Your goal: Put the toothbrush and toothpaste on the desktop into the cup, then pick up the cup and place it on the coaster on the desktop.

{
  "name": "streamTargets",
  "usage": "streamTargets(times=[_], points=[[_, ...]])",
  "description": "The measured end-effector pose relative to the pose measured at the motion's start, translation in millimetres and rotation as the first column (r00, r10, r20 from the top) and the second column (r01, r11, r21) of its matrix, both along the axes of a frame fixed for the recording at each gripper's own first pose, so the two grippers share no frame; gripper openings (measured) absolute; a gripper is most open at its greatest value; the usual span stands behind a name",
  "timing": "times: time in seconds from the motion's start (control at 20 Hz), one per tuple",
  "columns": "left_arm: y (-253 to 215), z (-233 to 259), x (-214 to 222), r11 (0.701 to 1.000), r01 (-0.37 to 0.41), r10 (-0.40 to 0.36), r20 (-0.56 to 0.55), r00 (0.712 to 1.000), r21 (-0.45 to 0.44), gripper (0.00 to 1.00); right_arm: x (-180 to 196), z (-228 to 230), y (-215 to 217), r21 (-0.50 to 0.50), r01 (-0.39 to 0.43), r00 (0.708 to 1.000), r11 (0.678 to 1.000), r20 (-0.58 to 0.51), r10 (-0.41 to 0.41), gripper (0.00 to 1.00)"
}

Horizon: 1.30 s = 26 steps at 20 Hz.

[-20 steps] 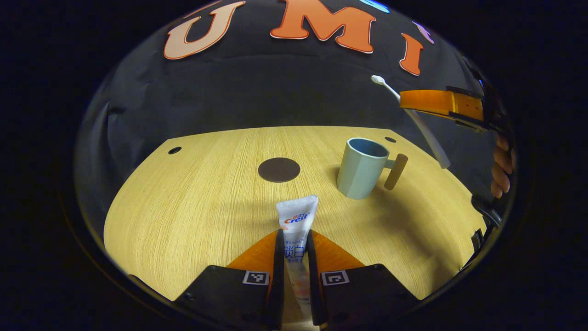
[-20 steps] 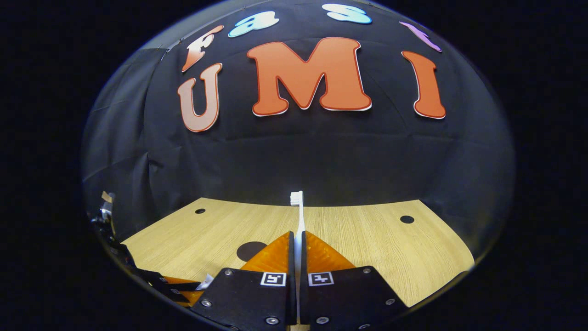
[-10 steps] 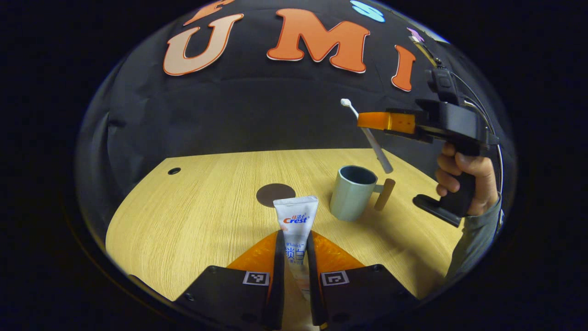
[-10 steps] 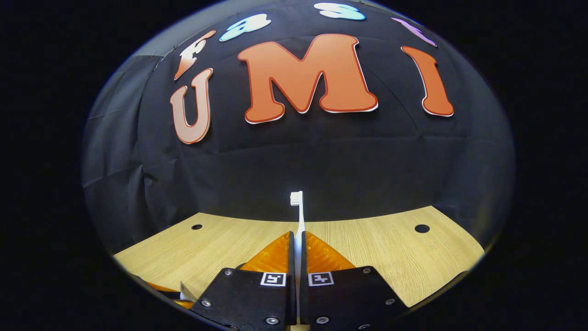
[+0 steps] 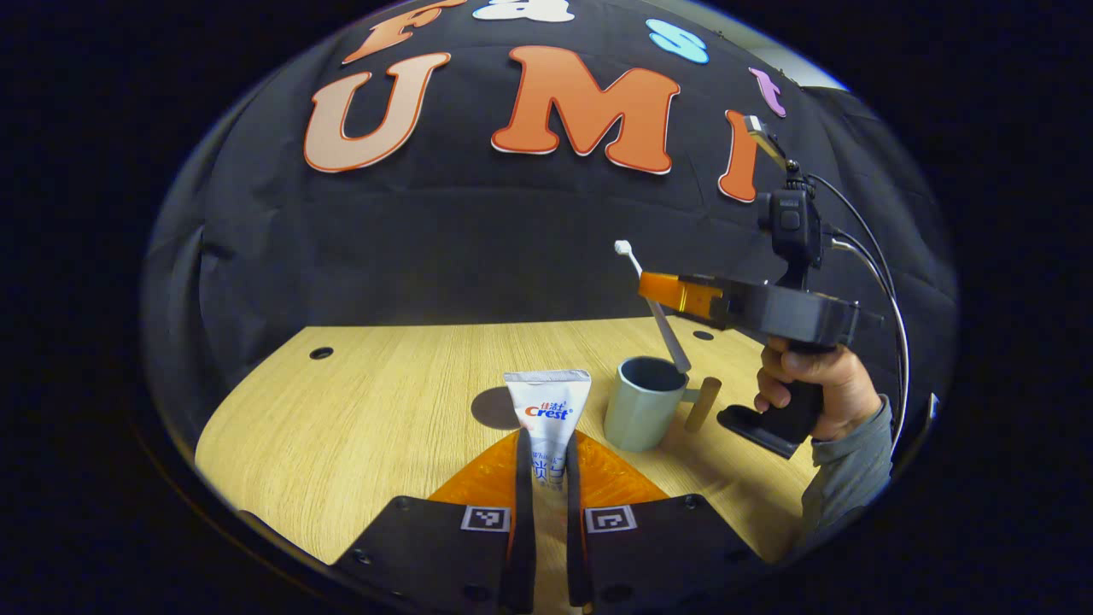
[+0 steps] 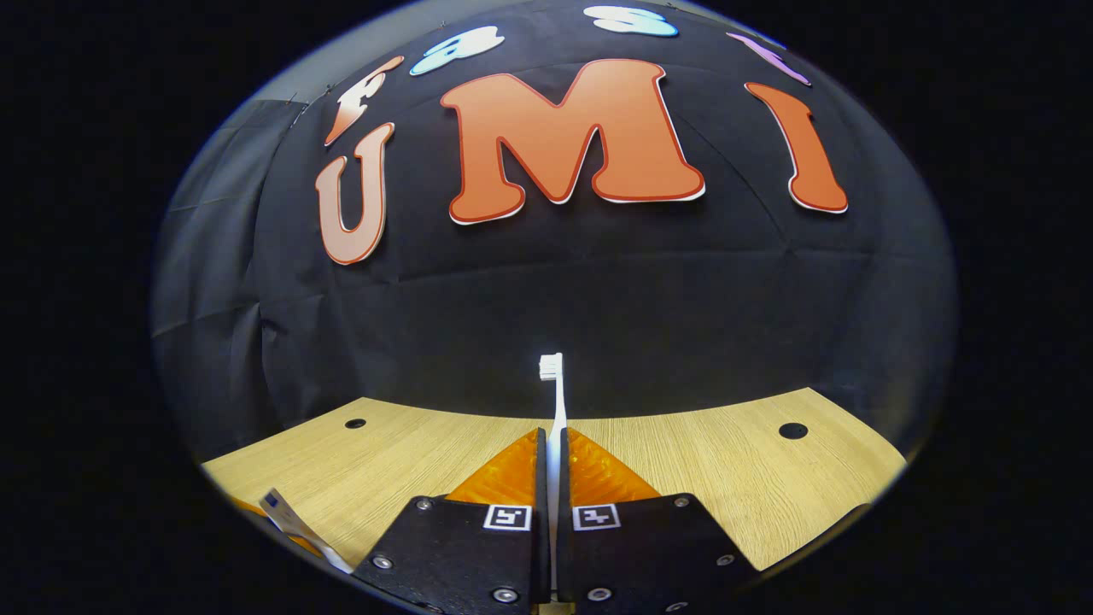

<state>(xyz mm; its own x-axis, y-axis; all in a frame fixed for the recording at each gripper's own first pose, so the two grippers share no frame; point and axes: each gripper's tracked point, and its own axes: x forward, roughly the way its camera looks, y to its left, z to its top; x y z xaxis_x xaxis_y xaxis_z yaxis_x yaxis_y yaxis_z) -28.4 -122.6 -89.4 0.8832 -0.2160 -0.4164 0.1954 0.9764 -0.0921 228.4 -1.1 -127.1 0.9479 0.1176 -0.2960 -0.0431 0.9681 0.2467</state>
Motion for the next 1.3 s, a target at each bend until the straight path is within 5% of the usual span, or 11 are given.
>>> streamTargets(times=[0.75,1.3], points=[[-36.5,113.5,64.3,1.0,0.007,-0.016,0.339,0.941,0.028,0.18,-13.3,-12.6,-14.4,-0.025,0.005,0.997,1.0,0.075,-0.003,0.05],[-70.6,109.1,81.7,0.999,0.032,-0.023,0.335,0.942,-0.02,0.18,-27.8,-12.4,-34.7,0.058,0.013,0.995,0.998,0.099,-0.018,0.05]])
